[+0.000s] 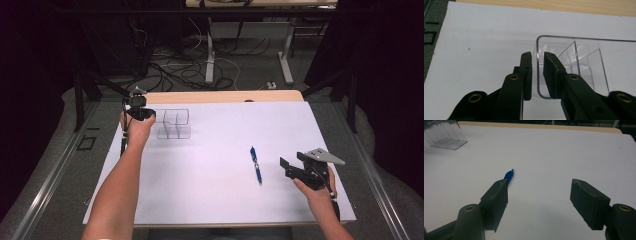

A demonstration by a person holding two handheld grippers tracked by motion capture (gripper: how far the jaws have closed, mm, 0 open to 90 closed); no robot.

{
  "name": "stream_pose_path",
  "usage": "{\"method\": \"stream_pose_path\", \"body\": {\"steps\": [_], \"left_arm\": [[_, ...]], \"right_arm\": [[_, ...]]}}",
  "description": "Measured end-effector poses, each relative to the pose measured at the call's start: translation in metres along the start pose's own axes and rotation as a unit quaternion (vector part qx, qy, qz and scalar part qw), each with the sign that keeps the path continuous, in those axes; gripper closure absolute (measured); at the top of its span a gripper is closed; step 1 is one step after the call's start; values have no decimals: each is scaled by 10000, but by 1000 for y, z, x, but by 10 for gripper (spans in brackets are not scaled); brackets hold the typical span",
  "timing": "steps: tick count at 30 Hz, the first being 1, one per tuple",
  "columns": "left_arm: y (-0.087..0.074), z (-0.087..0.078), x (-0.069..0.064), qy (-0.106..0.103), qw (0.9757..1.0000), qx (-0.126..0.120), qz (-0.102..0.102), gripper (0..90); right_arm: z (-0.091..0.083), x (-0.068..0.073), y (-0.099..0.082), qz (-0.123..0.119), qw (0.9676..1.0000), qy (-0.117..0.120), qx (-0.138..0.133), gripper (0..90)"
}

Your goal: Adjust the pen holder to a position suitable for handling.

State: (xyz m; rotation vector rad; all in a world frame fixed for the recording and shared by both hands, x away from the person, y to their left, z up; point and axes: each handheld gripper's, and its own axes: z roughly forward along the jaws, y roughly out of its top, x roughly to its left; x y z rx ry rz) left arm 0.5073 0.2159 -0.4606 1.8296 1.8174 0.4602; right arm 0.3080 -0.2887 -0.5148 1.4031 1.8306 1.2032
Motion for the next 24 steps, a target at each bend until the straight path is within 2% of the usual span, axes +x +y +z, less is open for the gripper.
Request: {"method": "stream_pose_path", "body": {"steps": [4, 9, 12, 17, 24], "left_arm": [[0, 3, 0, 45, 10000, 77, 4, 802], [0, 6, -3, 106, 9998, 125, -107, 872], [-1, 5, -6, 222, 9997, 134, 6, 881], [-1, 5, -7, 248, 9996, 123, -37, 884], [-1, 5, -7, 252, 9996, 121, -87, 888]], "right_arm": [[0, 0, 0, -1, 10000, 8, -7, 304], [1, 0, 0, -20, 10000, 20, -8, 304], [0, -1, 0, -27, 10000, 32, 12, 303], [0, -1, 0, 47, 10000, 54, 12, 302], [1, -3, -1, 21, 10000, 49, 8, 301]]}}
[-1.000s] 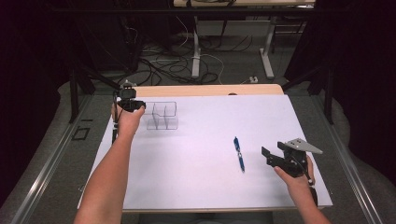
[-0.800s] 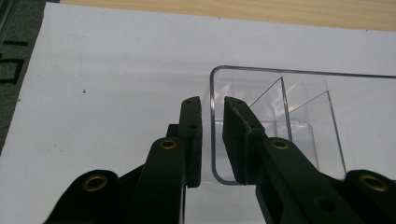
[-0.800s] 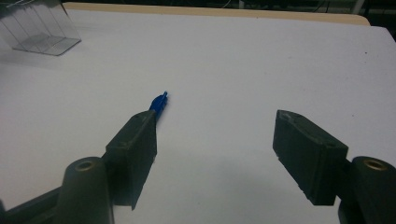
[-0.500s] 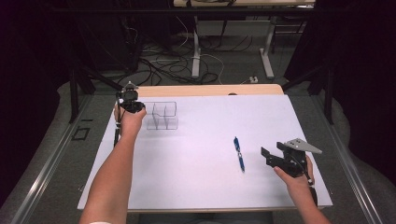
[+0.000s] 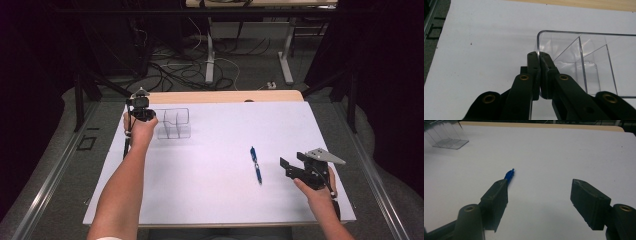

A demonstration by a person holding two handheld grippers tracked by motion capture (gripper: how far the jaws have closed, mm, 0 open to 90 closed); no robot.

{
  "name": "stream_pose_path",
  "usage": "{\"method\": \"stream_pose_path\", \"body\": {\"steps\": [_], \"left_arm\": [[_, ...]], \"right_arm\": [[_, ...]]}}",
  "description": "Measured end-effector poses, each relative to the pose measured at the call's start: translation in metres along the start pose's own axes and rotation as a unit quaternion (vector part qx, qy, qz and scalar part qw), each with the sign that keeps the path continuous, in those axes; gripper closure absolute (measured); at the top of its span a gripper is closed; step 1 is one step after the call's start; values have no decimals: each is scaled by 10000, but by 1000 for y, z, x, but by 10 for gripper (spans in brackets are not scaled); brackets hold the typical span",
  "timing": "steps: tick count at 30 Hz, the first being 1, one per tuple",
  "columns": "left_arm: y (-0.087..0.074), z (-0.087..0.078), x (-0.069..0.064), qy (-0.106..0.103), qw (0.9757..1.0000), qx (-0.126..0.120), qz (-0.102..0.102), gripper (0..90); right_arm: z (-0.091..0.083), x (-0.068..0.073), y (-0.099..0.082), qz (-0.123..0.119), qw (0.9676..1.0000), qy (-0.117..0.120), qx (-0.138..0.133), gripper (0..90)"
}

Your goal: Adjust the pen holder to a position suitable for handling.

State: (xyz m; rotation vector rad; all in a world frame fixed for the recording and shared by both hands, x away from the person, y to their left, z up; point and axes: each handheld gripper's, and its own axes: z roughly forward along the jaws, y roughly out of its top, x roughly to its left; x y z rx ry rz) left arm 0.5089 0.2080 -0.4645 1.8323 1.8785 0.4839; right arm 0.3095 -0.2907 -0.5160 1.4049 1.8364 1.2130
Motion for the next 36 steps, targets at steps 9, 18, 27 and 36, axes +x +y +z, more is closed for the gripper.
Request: {"method": "stream_pose_path", "body": {"steps": [9, 18, 27, 36], "left_arm": [[-4, -5, -9, 16, 10000, 23, -65, 889], [-11, -20, -26, -125, 9999, -62, -42, 890], [-25, -31, -58, -242, 9997, -55, 14, 890], [-30, -25, -96, -319, 9995, 35, 67, 889]], "right_arm": [[0, -1, 0, 2, 10000, -20, -23, 301], [0, 0, -1, 34, 10000, -9, 9, 301], [-1, 2, -1, 20, 10000, 27, 6, 312], [1, 3, -1, -1, 10000, 18, 15, 316]]}}
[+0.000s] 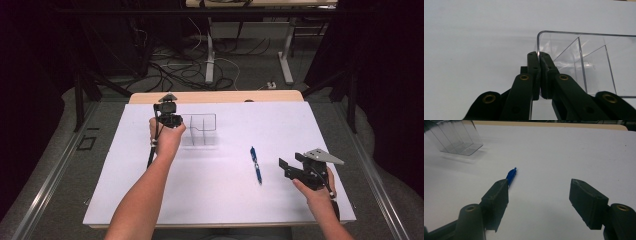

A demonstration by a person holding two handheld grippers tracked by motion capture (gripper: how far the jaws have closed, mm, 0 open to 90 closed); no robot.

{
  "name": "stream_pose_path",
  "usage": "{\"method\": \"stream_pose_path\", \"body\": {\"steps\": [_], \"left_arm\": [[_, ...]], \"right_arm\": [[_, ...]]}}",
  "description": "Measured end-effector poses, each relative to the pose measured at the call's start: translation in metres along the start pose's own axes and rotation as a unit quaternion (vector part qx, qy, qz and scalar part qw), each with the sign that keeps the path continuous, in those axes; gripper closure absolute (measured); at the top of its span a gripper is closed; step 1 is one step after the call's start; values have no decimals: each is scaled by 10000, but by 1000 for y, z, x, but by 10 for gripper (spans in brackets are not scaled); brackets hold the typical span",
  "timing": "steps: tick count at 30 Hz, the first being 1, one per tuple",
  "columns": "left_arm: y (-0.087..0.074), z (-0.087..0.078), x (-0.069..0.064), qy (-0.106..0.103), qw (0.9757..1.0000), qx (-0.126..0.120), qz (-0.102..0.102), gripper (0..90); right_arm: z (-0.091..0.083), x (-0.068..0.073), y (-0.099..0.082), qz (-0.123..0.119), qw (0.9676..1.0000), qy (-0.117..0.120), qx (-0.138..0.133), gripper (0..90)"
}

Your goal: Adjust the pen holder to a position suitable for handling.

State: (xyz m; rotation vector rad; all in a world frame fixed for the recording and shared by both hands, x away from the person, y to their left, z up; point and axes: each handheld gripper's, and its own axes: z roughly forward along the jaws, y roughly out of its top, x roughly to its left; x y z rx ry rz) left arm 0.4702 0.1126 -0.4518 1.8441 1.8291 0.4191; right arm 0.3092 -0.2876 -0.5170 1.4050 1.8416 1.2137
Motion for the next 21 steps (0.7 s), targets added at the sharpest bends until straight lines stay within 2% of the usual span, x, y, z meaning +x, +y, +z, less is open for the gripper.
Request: {"method": "stream_pose_path", "body": {"steps": [1, 2, 5, 9, 14, 17, 21], "left_arm": [[0, 1, -3, -25, 10000, 33, -26, 889], [-1, 3, -5, -39, 10000, 35, -32, 889], [-1, 7, -12, -45, 9999, 94, -128, 888], [-3, 11, -22, 7, 9999, 96, -115, 888], [-4, 13, -30, -37, 9998, 107, -152, 886], [-5, 13, -31, -37, 9999, 75, -109, 880], [-7, 14, -31, -76, 9998, 49, -198, 875]], "right_arm": [[2, 0, -1, 11, 9999, -26, -101, 315], [0, -1, 0, -8, 10000, 30, 21, 315], [-1, -2, 0, -5, 10000, 10, 11, 315], [-2, -3, 0, 11, 10000, -16, 27, 315], [-1, -2, 0, -4, 10000, 8, 10, 316], [-1, -2, 0, -6, 10000, -15, 29, 316], [-1, -3, -1, 9, 10000, 0, 5, 316]]}}
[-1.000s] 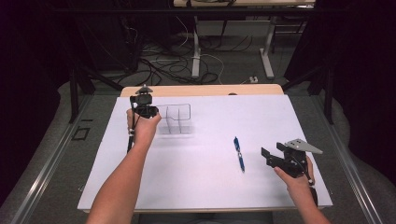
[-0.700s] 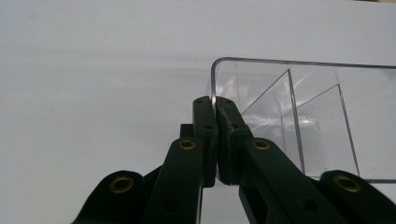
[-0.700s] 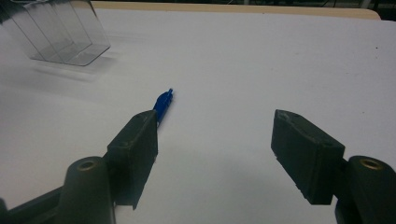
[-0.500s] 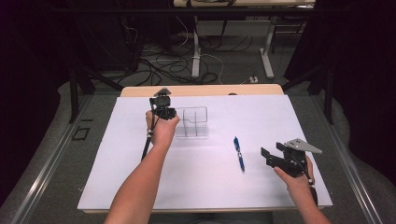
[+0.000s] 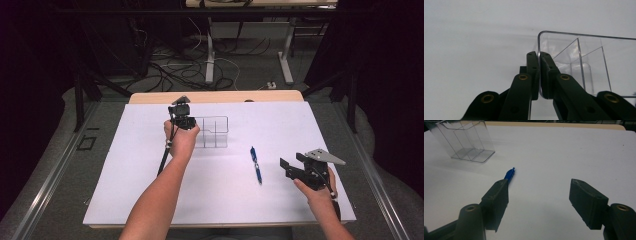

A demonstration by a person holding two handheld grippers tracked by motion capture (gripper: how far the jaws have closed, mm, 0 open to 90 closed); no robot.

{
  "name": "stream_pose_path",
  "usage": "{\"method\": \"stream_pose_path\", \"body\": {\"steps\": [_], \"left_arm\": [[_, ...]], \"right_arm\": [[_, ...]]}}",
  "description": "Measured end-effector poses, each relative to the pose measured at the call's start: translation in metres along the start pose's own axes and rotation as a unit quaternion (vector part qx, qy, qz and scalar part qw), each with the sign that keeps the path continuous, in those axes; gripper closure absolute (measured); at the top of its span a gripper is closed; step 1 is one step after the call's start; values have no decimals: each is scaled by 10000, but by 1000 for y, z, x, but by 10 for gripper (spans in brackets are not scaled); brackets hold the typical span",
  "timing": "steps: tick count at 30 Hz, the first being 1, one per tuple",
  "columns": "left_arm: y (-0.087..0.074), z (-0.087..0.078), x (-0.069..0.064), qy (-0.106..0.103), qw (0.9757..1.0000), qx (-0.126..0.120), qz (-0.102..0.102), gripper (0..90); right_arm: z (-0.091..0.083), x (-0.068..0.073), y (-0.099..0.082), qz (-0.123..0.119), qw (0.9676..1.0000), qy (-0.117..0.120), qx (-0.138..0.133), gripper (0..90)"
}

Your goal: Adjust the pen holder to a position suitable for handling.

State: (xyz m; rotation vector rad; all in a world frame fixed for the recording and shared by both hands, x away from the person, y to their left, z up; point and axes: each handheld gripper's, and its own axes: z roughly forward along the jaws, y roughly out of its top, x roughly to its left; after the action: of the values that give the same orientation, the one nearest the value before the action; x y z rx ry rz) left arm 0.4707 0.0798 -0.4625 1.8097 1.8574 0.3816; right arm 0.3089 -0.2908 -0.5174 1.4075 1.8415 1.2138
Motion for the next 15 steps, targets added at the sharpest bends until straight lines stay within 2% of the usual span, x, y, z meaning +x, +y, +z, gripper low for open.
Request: {"method": "stream_pose_path", "body": {"steps": [7, 9, 12, 15], "left_arm": [[1, -2, 8, -288, 9993, 47, -225, 851], [1, -4, 10, -370, 9991, -34, -224, 793], [2, -8, 16, -424, 9987, -116, -254, 757], [3, -13, 23, -601, 9975, -232, -300, 690]], "right_arm": [[1, 2, 0, -5, 10000, -29, -14, 316], [0, 2, 1, -2, 10000, -40, 3, 324], [-1, 3, 3, -11, 9999, -113, -1, 353], [-2, 5, 6, -26, 9999, -141, -60, 367]]}}
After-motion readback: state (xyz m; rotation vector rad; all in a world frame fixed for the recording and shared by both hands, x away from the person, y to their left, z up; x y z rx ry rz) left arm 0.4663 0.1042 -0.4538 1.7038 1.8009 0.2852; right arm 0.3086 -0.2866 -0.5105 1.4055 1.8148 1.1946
